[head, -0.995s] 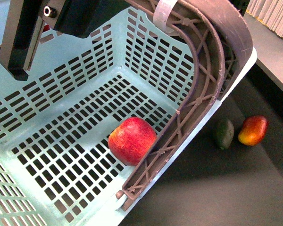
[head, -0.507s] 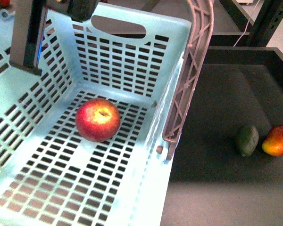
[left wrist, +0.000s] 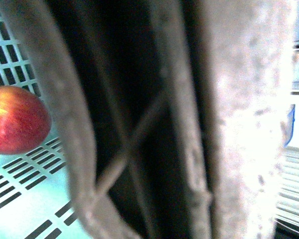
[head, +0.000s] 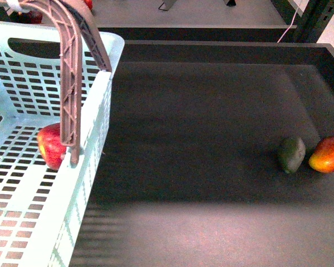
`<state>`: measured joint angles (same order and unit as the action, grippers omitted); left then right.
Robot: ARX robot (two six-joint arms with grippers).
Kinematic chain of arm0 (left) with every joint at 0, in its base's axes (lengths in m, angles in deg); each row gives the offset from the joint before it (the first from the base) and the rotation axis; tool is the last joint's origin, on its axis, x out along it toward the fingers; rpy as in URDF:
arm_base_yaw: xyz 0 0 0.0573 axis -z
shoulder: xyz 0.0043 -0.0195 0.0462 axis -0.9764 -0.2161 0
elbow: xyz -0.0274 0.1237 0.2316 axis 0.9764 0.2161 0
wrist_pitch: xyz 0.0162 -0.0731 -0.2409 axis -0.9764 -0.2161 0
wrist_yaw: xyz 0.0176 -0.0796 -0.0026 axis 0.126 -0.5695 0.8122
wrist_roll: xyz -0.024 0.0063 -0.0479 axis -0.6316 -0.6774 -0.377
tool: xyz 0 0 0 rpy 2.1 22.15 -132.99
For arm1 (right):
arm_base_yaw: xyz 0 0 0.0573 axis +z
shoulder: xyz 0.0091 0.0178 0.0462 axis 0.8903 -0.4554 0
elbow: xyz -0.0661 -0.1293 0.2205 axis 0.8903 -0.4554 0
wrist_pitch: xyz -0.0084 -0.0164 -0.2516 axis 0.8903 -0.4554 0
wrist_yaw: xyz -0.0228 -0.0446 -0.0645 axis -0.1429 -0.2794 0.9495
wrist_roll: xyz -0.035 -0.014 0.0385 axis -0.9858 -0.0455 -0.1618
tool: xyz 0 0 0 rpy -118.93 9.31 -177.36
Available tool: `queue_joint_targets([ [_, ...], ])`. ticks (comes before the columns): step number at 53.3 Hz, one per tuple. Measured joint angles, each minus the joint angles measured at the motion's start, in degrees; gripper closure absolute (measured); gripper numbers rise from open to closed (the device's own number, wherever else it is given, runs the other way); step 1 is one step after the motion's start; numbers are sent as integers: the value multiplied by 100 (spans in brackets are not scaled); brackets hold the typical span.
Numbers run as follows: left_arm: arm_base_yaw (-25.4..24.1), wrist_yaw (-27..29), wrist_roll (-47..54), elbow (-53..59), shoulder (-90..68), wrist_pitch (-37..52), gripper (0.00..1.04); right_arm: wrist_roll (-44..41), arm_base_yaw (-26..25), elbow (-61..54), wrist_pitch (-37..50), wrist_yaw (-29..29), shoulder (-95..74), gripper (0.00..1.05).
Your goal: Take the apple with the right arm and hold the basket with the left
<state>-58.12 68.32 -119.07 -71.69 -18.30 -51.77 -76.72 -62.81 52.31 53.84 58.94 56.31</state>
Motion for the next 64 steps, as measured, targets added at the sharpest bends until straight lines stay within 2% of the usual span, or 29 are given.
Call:
queue_joint_targets([
  [13, -315, -472, 125, 361, -166, 466, 91, 0, 0, 0, 0, 2, 0, 9],
  [36, -782, -393, 77, 555, -1014, 1464, 91, 0, 0, 0, 0, 2, 0, 9],
  [64, -625, -393, -356, 1222, -1390, 1757, 91, 0, 0, 0, 0, 2, 2, 9],
])
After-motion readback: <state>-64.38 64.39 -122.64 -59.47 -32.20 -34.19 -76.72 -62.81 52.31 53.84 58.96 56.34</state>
